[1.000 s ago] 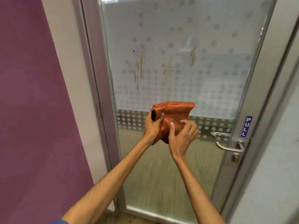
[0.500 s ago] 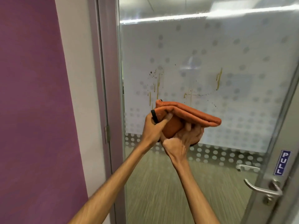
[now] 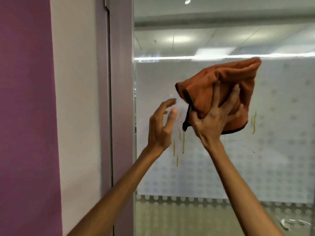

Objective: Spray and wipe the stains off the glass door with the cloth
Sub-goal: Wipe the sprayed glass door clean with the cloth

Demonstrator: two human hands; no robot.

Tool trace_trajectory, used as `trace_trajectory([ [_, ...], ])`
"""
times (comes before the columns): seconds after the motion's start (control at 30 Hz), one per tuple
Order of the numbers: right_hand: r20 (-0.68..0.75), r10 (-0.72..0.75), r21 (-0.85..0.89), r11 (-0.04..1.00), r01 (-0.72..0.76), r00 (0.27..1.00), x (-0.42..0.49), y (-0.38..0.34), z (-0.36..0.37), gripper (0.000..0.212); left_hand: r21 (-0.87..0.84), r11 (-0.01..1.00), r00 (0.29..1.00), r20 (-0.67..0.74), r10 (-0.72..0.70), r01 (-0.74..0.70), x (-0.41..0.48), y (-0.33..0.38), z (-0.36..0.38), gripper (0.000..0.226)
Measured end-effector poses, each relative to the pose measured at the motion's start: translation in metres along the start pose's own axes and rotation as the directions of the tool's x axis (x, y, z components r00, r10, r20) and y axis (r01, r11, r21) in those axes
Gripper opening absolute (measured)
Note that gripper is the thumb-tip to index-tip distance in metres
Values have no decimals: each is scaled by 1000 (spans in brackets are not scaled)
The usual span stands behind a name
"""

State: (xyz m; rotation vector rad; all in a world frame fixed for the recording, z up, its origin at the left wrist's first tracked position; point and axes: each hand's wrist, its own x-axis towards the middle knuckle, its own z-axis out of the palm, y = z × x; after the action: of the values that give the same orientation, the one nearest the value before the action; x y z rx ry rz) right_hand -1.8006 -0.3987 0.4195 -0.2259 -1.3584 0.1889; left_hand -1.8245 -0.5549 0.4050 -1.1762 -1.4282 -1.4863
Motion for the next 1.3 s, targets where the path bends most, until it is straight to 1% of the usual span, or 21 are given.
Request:
trace_trajectory([
  [0.07, 38, 7, -54, 999, -5, 999, 35, -6, 16, 90, 258, 965, 991, -135, -11, 46, 28, -23, -8, 46],
  [0.13, 147, -5, -83, 996, 18, 989, 56, -10, 34, 85, 498, 865, 991, -130, 10, 56, 59, -47, -16, 52],
  [0.17, 218, -30, -96, 994, 52, 976, 60, -10, 44, 83, 569, 822, 993, -112, 39, 32, 72, -59, -18, 54],
  [0.27, 401, -81, -103, 986, 132, 913, 69, -13, 71, 81, 669, 743, 996, -38, 80, -35, 101, -92, -27, 56],
  [0.37, 435, -106, -140, 973, 183, 894, 72, -13, 88, 82, 769, 633, 988, -10, 155, -92, 109, -112, -24, 55],
  [0.5, 384, -123, -159, 967, 197, 915, 73, -7, 104, 91, 803, 584, 978, -12, 210, -116, 111, -125, -21, 58],
  [0.57, 351, -110, -169, 969, 178, 930, 72, -12, 109, 85, 801, 587, 976, -12, 217, -120, 112, -126, -20, 59],
  [0.63, 341, -125, -185, 963, 197, 932, 69, -16, 111, 77, 802, 586, 975, -20, 222, -117, 112, -125, -20, 57],
  [0.7, 371, -193, -190, 942, 278, 908, 68, -11, 108, 71, 793, 599, 974, -33, 225, -112, 112, -124, -20, 56],
  [0.77, 417, -280, -198, 901, 387, 865, 73, 6, 99, 69, 779, 613, 971, -22, 238, -133, 112, -125, -22, 55],
  [0.8, 427, -289, -198, 895, 400, 857, 80, 13, 96, 68, 778, 611, 969, -9, 246, -148, 111, -125, -23, 55],
  [0.83, 414, -270, -199, 905, 376, 869, 92, 17, 97, 67, 776, 612, 968, -7, 251, -154, 110, -125, -23, 55],
  [0.9, 347, -159, -197, 951, 238, 924, 116, 6, 107, 65, 766, 625, 964, -26, 264, -151, 109, -124, -21, 55],
  [0.93, 333, -126, -192, 961, 198, 934, 122, -7, 113, 65, 760, 632, 962, -36, 271, -150, 109, -123, -20, 55],
  [0.97, 332, -142, -181, 961, 211, 932, 121, -20, 118, 64, 756, 637, 960, -43, 277, -150, 109, -123, -19, 55],
  [1.03, 360, -290, -139, 923, 358, 887, 92, -33, 122, 62, 756, 638, 959, -51, 280, -146, 108, -125, -22, 55],
  [1.1, 419, -438, -107, 846, 523, 795, 42, -18, 110, 61, 751, 646, 959, -60, 278, -141, 101, -130, -30, 55],
  [1.13, 464, -455, -100, 825, 556, 760, 22, -4, 100, 61, 744, 650, 959, -44, 281, -157, 95, -133, -33, 55],
  [1.17, 483, -451, -102, 823, 559, 751, 15, 8, 92, 60, 744, 644, 958, -18, 286, -178, 88, -135, -36, 55],
  [1.2, 481, -430, -111, 835, 539, 764, 23, 14, 90, 60, 753, 629, 957, 4, 290, -194, 81, -137, -37, 55],
  [1.3, 402, -302, -154, 908, 389, 864, 76, 1, 103, 61, 772, 609, 961, 8, 277, -182, 75, -141, -35, 55],
])
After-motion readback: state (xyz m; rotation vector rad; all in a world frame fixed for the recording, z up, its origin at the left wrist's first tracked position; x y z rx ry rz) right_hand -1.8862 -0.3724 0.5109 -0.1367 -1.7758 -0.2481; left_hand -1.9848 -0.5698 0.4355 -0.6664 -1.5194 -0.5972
